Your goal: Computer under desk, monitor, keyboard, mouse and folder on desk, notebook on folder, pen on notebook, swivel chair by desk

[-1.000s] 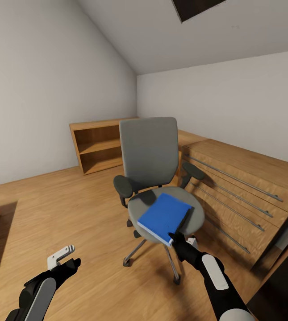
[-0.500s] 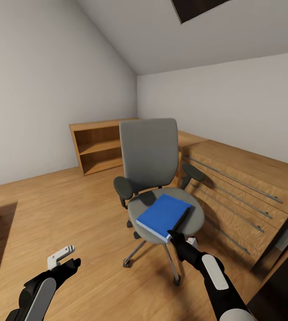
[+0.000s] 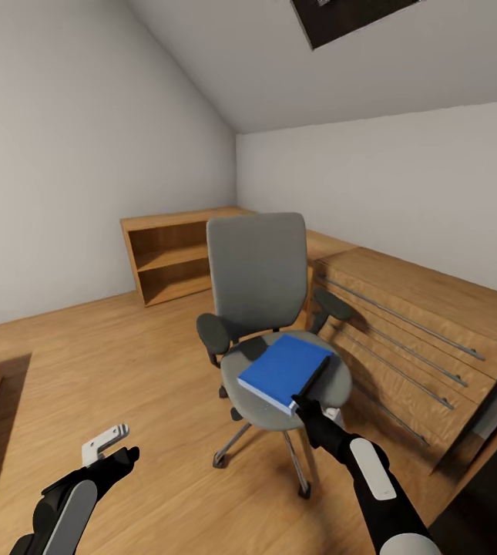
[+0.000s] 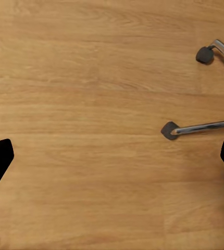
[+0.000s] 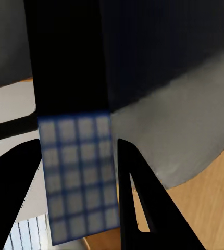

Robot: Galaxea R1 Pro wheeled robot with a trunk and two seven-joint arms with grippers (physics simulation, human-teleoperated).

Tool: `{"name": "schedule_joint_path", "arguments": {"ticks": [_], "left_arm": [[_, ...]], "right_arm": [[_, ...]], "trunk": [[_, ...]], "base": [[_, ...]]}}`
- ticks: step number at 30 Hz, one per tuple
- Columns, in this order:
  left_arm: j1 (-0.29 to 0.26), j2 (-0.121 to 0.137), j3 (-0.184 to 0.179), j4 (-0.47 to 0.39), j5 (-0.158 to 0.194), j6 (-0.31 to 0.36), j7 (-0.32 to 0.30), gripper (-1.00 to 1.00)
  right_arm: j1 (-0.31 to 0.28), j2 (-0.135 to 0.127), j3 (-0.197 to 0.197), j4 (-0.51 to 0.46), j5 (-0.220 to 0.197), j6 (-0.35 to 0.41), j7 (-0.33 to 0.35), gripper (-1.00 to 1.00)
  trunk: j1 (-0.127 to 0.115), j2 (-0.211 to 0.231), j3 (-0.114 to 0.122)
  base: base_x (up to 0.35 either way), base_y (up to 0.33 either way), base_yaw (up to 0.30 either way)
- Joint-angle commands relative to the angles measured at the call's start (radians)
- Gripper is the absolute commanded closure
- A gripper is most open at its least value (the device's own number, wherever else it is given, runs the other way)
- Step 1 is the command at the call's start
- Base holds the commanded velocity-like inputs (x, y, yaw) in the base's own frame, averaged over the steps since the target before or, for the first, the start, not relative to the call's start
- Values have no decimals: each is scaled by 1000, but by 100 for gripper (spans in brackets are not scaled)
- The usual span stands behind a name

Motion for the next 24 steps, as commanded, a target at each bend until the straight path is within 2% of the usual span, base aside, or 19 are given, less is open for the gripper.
{"name": "schedule_joint_path", "arguments": {"ticks": [1,5,11,17,24], "left_arm": [[-1,0,0,-1,11,2,9,-100],[-1,0,-2,15,10,1,10,-100],[-1,0,-5,35,8,0,10,-100],[-1,0,-6,38,9,0,10,-100],[-1,0,-7,38,10,0,10,-100]], "right_arm": [[-1,1,-5,-5,-2,7,0,100],[0,0,-7,-84,-1,5,2,100],[1,-3,-8,-128,1,5,2,100],[12,-5,-8,-212,2,6,1,100],[30,-7,-7,-243,10,7,-1,100]], "trunk": [[-4,7,2],[-19,35,15],[-42,77,34],[-65,119,52],[-92,168,74]], "base": [[0,0,0],[0,0,0],[0,0,0],[-14,0,0],[-257,0,0]]}}
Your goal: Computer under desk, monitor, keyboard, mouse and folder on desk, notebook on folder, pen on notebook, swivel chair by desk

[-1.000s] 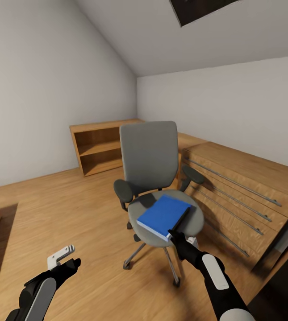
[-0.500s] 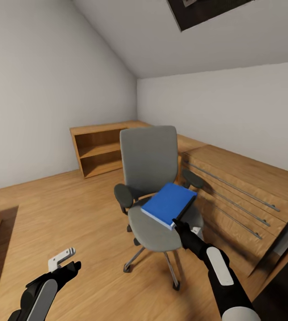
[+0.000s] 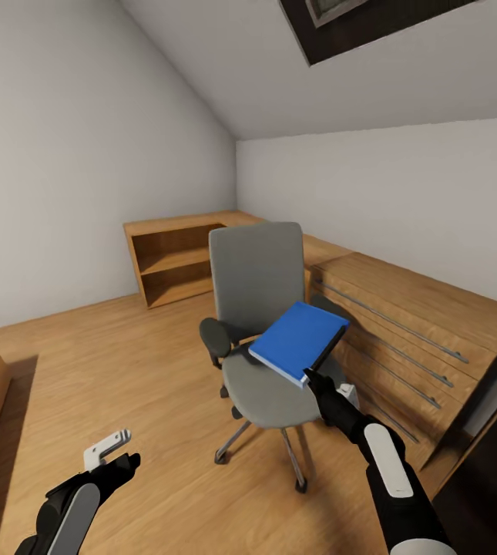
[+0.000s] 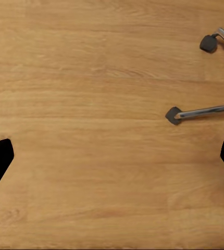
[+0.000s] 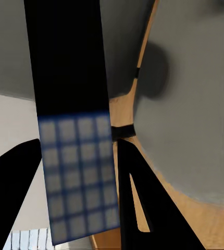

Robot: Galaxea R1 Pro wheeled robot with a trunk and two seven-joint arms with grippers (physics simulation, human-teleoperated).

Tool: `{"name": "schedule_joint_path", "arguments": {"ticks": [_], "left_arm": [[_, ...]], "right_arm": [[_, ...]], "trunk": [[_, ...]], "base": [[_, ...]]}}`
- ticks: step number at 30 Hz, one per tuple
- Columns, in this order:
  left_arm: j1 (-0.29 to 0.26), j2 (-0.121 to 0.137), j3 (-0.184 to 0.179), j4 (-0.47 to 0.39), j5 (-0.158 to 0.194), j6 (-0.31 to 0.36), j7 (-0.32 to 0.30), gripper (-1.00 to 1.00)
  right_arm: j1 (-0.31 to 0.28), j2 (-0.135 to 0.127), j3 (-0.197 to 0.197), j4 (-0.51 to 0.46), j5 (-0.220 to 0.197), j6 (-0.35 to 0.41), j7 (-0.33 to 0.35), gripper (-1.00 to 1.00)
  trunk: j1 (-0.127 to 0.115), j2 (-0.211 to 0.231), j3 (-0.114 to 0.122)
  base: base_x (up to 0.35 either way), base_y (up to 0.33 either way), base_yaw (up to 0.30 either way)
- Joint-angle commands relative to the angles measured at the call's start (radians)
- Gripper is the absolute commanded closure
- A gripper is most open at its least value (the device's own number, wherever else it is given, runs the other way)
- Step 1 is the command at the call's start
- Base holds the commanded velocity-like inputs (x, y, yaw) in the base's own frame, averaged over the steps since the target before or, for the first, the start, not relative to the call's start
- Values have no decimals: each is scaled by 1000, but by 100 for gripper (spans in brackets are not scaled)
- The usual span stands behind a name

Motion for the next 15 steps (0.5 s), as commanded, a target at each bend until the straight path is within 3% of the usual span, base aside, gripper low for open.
{"name": "schedule_joint_path", "arguments": {"ticks": [1,8,15], "left_arm": [[-1,1,0,-1,11,2,9,-100],[-1,1,1,-1,11,2,8,-100],[-1,1,1,-1,10,2,9,-100]], "right_arm": [[0,1,-4,-1,-3,7,-1,100],[1,-17,-2,-4,-4,13,1,100],[1,-20,-2,-3,-5,15,1,100]], "trunk": [[-5,7,2],[-31,56,24],[-58,105,46]], "base": [[-325,0,0],[-276,0,0],[-27,0,0]]}}
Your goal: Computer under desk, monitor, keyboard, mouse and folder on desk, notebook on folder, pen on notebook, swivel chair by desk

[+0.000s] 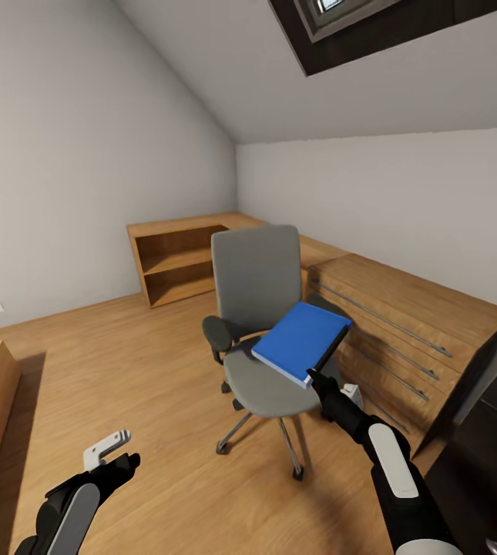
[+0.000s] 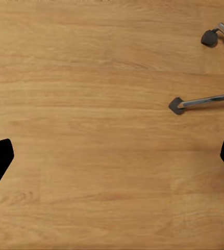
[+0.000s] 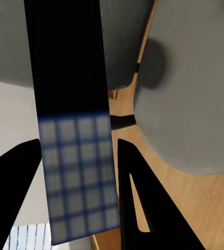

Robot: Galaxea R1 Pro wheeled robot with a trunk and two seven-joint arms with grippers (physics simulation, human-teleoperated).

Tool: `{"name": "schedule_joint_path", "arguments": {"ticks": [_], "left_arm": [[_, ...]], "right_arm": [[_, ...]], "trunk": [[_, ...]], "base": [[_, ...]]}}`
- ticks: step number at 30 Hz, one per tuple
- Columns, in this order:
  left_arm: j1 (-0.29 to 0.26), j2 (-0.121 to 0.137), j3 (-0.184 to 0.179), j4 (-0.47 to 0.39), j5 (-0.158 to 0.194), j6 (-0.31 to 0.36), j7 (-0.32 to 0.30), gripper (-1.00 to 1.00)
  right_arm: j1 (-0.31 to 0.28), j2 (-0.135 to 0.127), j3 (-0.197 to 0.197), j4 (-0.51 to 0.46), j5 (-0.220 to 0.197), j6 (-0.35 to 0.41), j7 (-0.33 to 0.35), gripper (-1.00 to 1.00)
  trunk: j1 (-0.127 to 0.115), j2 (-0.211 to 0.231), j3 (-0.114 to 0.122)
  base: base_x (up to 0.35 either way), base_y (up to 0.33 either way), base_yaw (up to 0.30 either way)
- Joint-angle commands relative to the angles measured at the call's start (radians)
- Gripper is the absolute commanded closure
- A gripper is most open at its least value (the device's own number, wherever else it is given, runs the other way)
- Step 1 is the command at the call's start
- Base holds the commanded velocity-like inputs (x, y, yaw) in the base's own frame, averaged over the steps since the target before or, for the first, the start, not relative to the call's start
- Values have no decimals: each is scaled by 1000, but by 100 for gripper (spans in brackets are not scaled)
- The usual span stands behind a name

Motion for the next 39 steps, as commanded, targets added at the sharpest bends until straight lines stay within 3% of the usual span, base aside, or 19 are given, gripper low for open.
{"name": "schedule_joint_path", "arguments": {"ticks": [1,31,39], "left_arm": [[-1,0,0,-1,10,2,9,-100],[-1,-1,0,0,12,2,10,-100],[-1,-1,0,0,12,2,10,-100]], "right_arm": [[-1,1,-4,-1,-3,7,0,100],[-1,1,-4,-3,-3,7,0,100],[11,1,-4,-62,-2,7,0,100]], "trunk": [[-4,7,2],[-119,217,96],[-150,273,121]], "base": [[-4,0,0],[0,0,0],[0,0,0]]}}
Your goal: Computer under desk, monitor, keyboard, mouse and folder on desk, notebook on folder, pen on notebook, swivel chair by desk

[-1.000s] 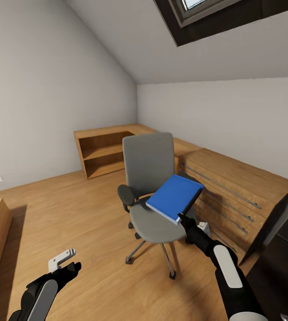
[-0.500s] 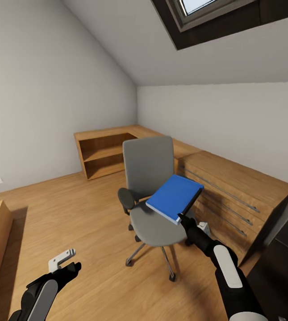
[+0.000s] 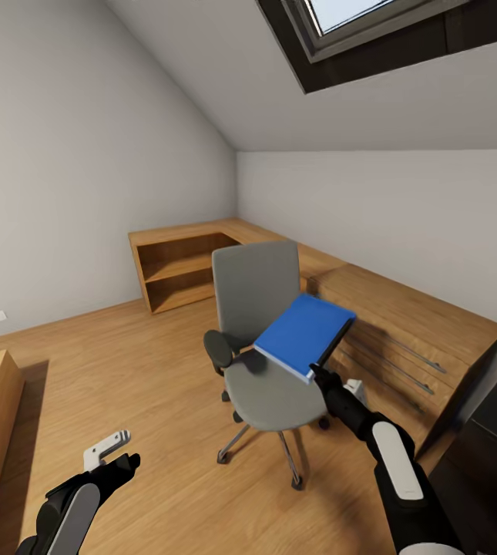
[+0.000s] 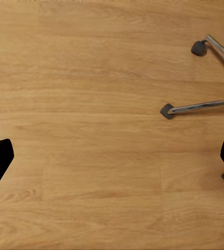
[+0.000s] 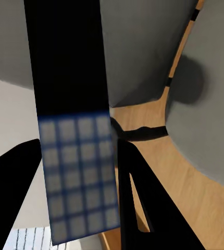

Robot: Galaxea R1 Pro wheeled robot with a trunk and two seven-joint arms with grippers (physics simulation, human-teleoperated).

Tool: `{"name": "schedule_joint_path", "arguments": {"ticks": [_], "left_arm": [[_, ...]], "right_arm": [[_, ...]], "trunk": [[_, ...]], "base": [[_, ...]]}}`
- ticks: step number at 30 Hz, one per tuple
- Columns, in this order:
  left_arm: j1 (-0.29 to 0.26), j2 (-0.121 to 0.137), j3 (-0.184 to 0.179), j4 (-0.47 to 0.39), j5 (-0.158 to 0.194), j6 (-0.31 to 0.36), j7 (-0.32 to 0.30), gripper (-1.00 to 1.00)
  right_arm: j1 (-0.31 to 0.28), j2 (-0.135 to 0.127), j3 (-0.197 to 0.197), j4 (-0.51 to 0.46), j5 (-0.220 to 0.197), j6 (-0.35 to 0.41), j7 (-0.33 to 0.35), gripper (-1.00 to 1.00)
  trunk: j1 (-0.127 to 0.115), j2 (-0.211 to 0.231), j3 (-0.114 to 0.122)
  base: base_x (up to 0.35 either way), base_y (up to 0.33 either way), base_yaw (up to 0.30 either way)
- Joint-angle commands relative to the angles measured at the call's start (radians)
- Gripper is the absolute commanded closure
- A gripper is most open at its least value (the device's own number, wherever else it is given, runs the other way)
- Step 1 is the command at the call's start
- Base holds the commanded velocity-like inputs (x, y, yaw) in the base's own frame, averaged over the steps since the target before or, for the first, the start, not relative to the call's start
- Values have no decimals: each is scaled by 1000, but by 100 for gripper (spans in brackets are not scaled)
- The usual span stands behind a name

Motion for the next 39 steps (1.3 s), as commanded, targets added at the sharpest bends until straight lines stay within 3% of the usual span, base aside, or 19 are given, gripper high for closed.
{"name": "schedule_joint_path", "arguments": {"ticks": [1,10,16,20,24,31,33,35,38,39], "left_arm": [[-1,0,0,-1,11,2,9,-100],[-1,0,0,-1,11,2,10,-100],[-1,0,0,0,11,2,10,-100],[-1,1,0,2,11,2,10,-100],[-1,1,2,55,11,1,9,-100],[-1,3,2,252,5,-14,4,-100],[-1,3,1,320,-3,-47,2,-100],[-1,3,-1,423,-41,-121,2,-100],[-1,-1,-7,587,-152,-250,-2,-100],[-1,-2,-9,613,-170,-271,-5,-100]], "right_arm": [[4,1,-4,-15,-3,7,0,100],[32,3,-5,-104,-23,8,3,100],[37,2,-5,-112,-45,11,72,100],[40,3,-5,-164,-43,11,43,100],[41,5,-5,-204,-46,11,-10,100],[48,4,-5,-247,-47,12,-59,100],[52,4,-5,-260,-47,12,-68,100],[56,3,-5,-269,-47,13,-74,100],[58,3,-5,-273,-48,13,-77,100],[58,3,-5,-274,-48,13,-78,100]], "trunk": [[-4,7,2],[-38,70,30],[-61,112,49],[-77,140,62],[-92,168,74],[-119,217,96],[-127,231,102],[-134,245,109],[-146,266,118],[-150,273,121]], "base": [[0,0,0],[0,0,0],[0,0,0],[0,0,0],[0,0,0],[0,0,0],[0,0,0],[0,0,0],[0,0,-6],[0,0,-39]]}}
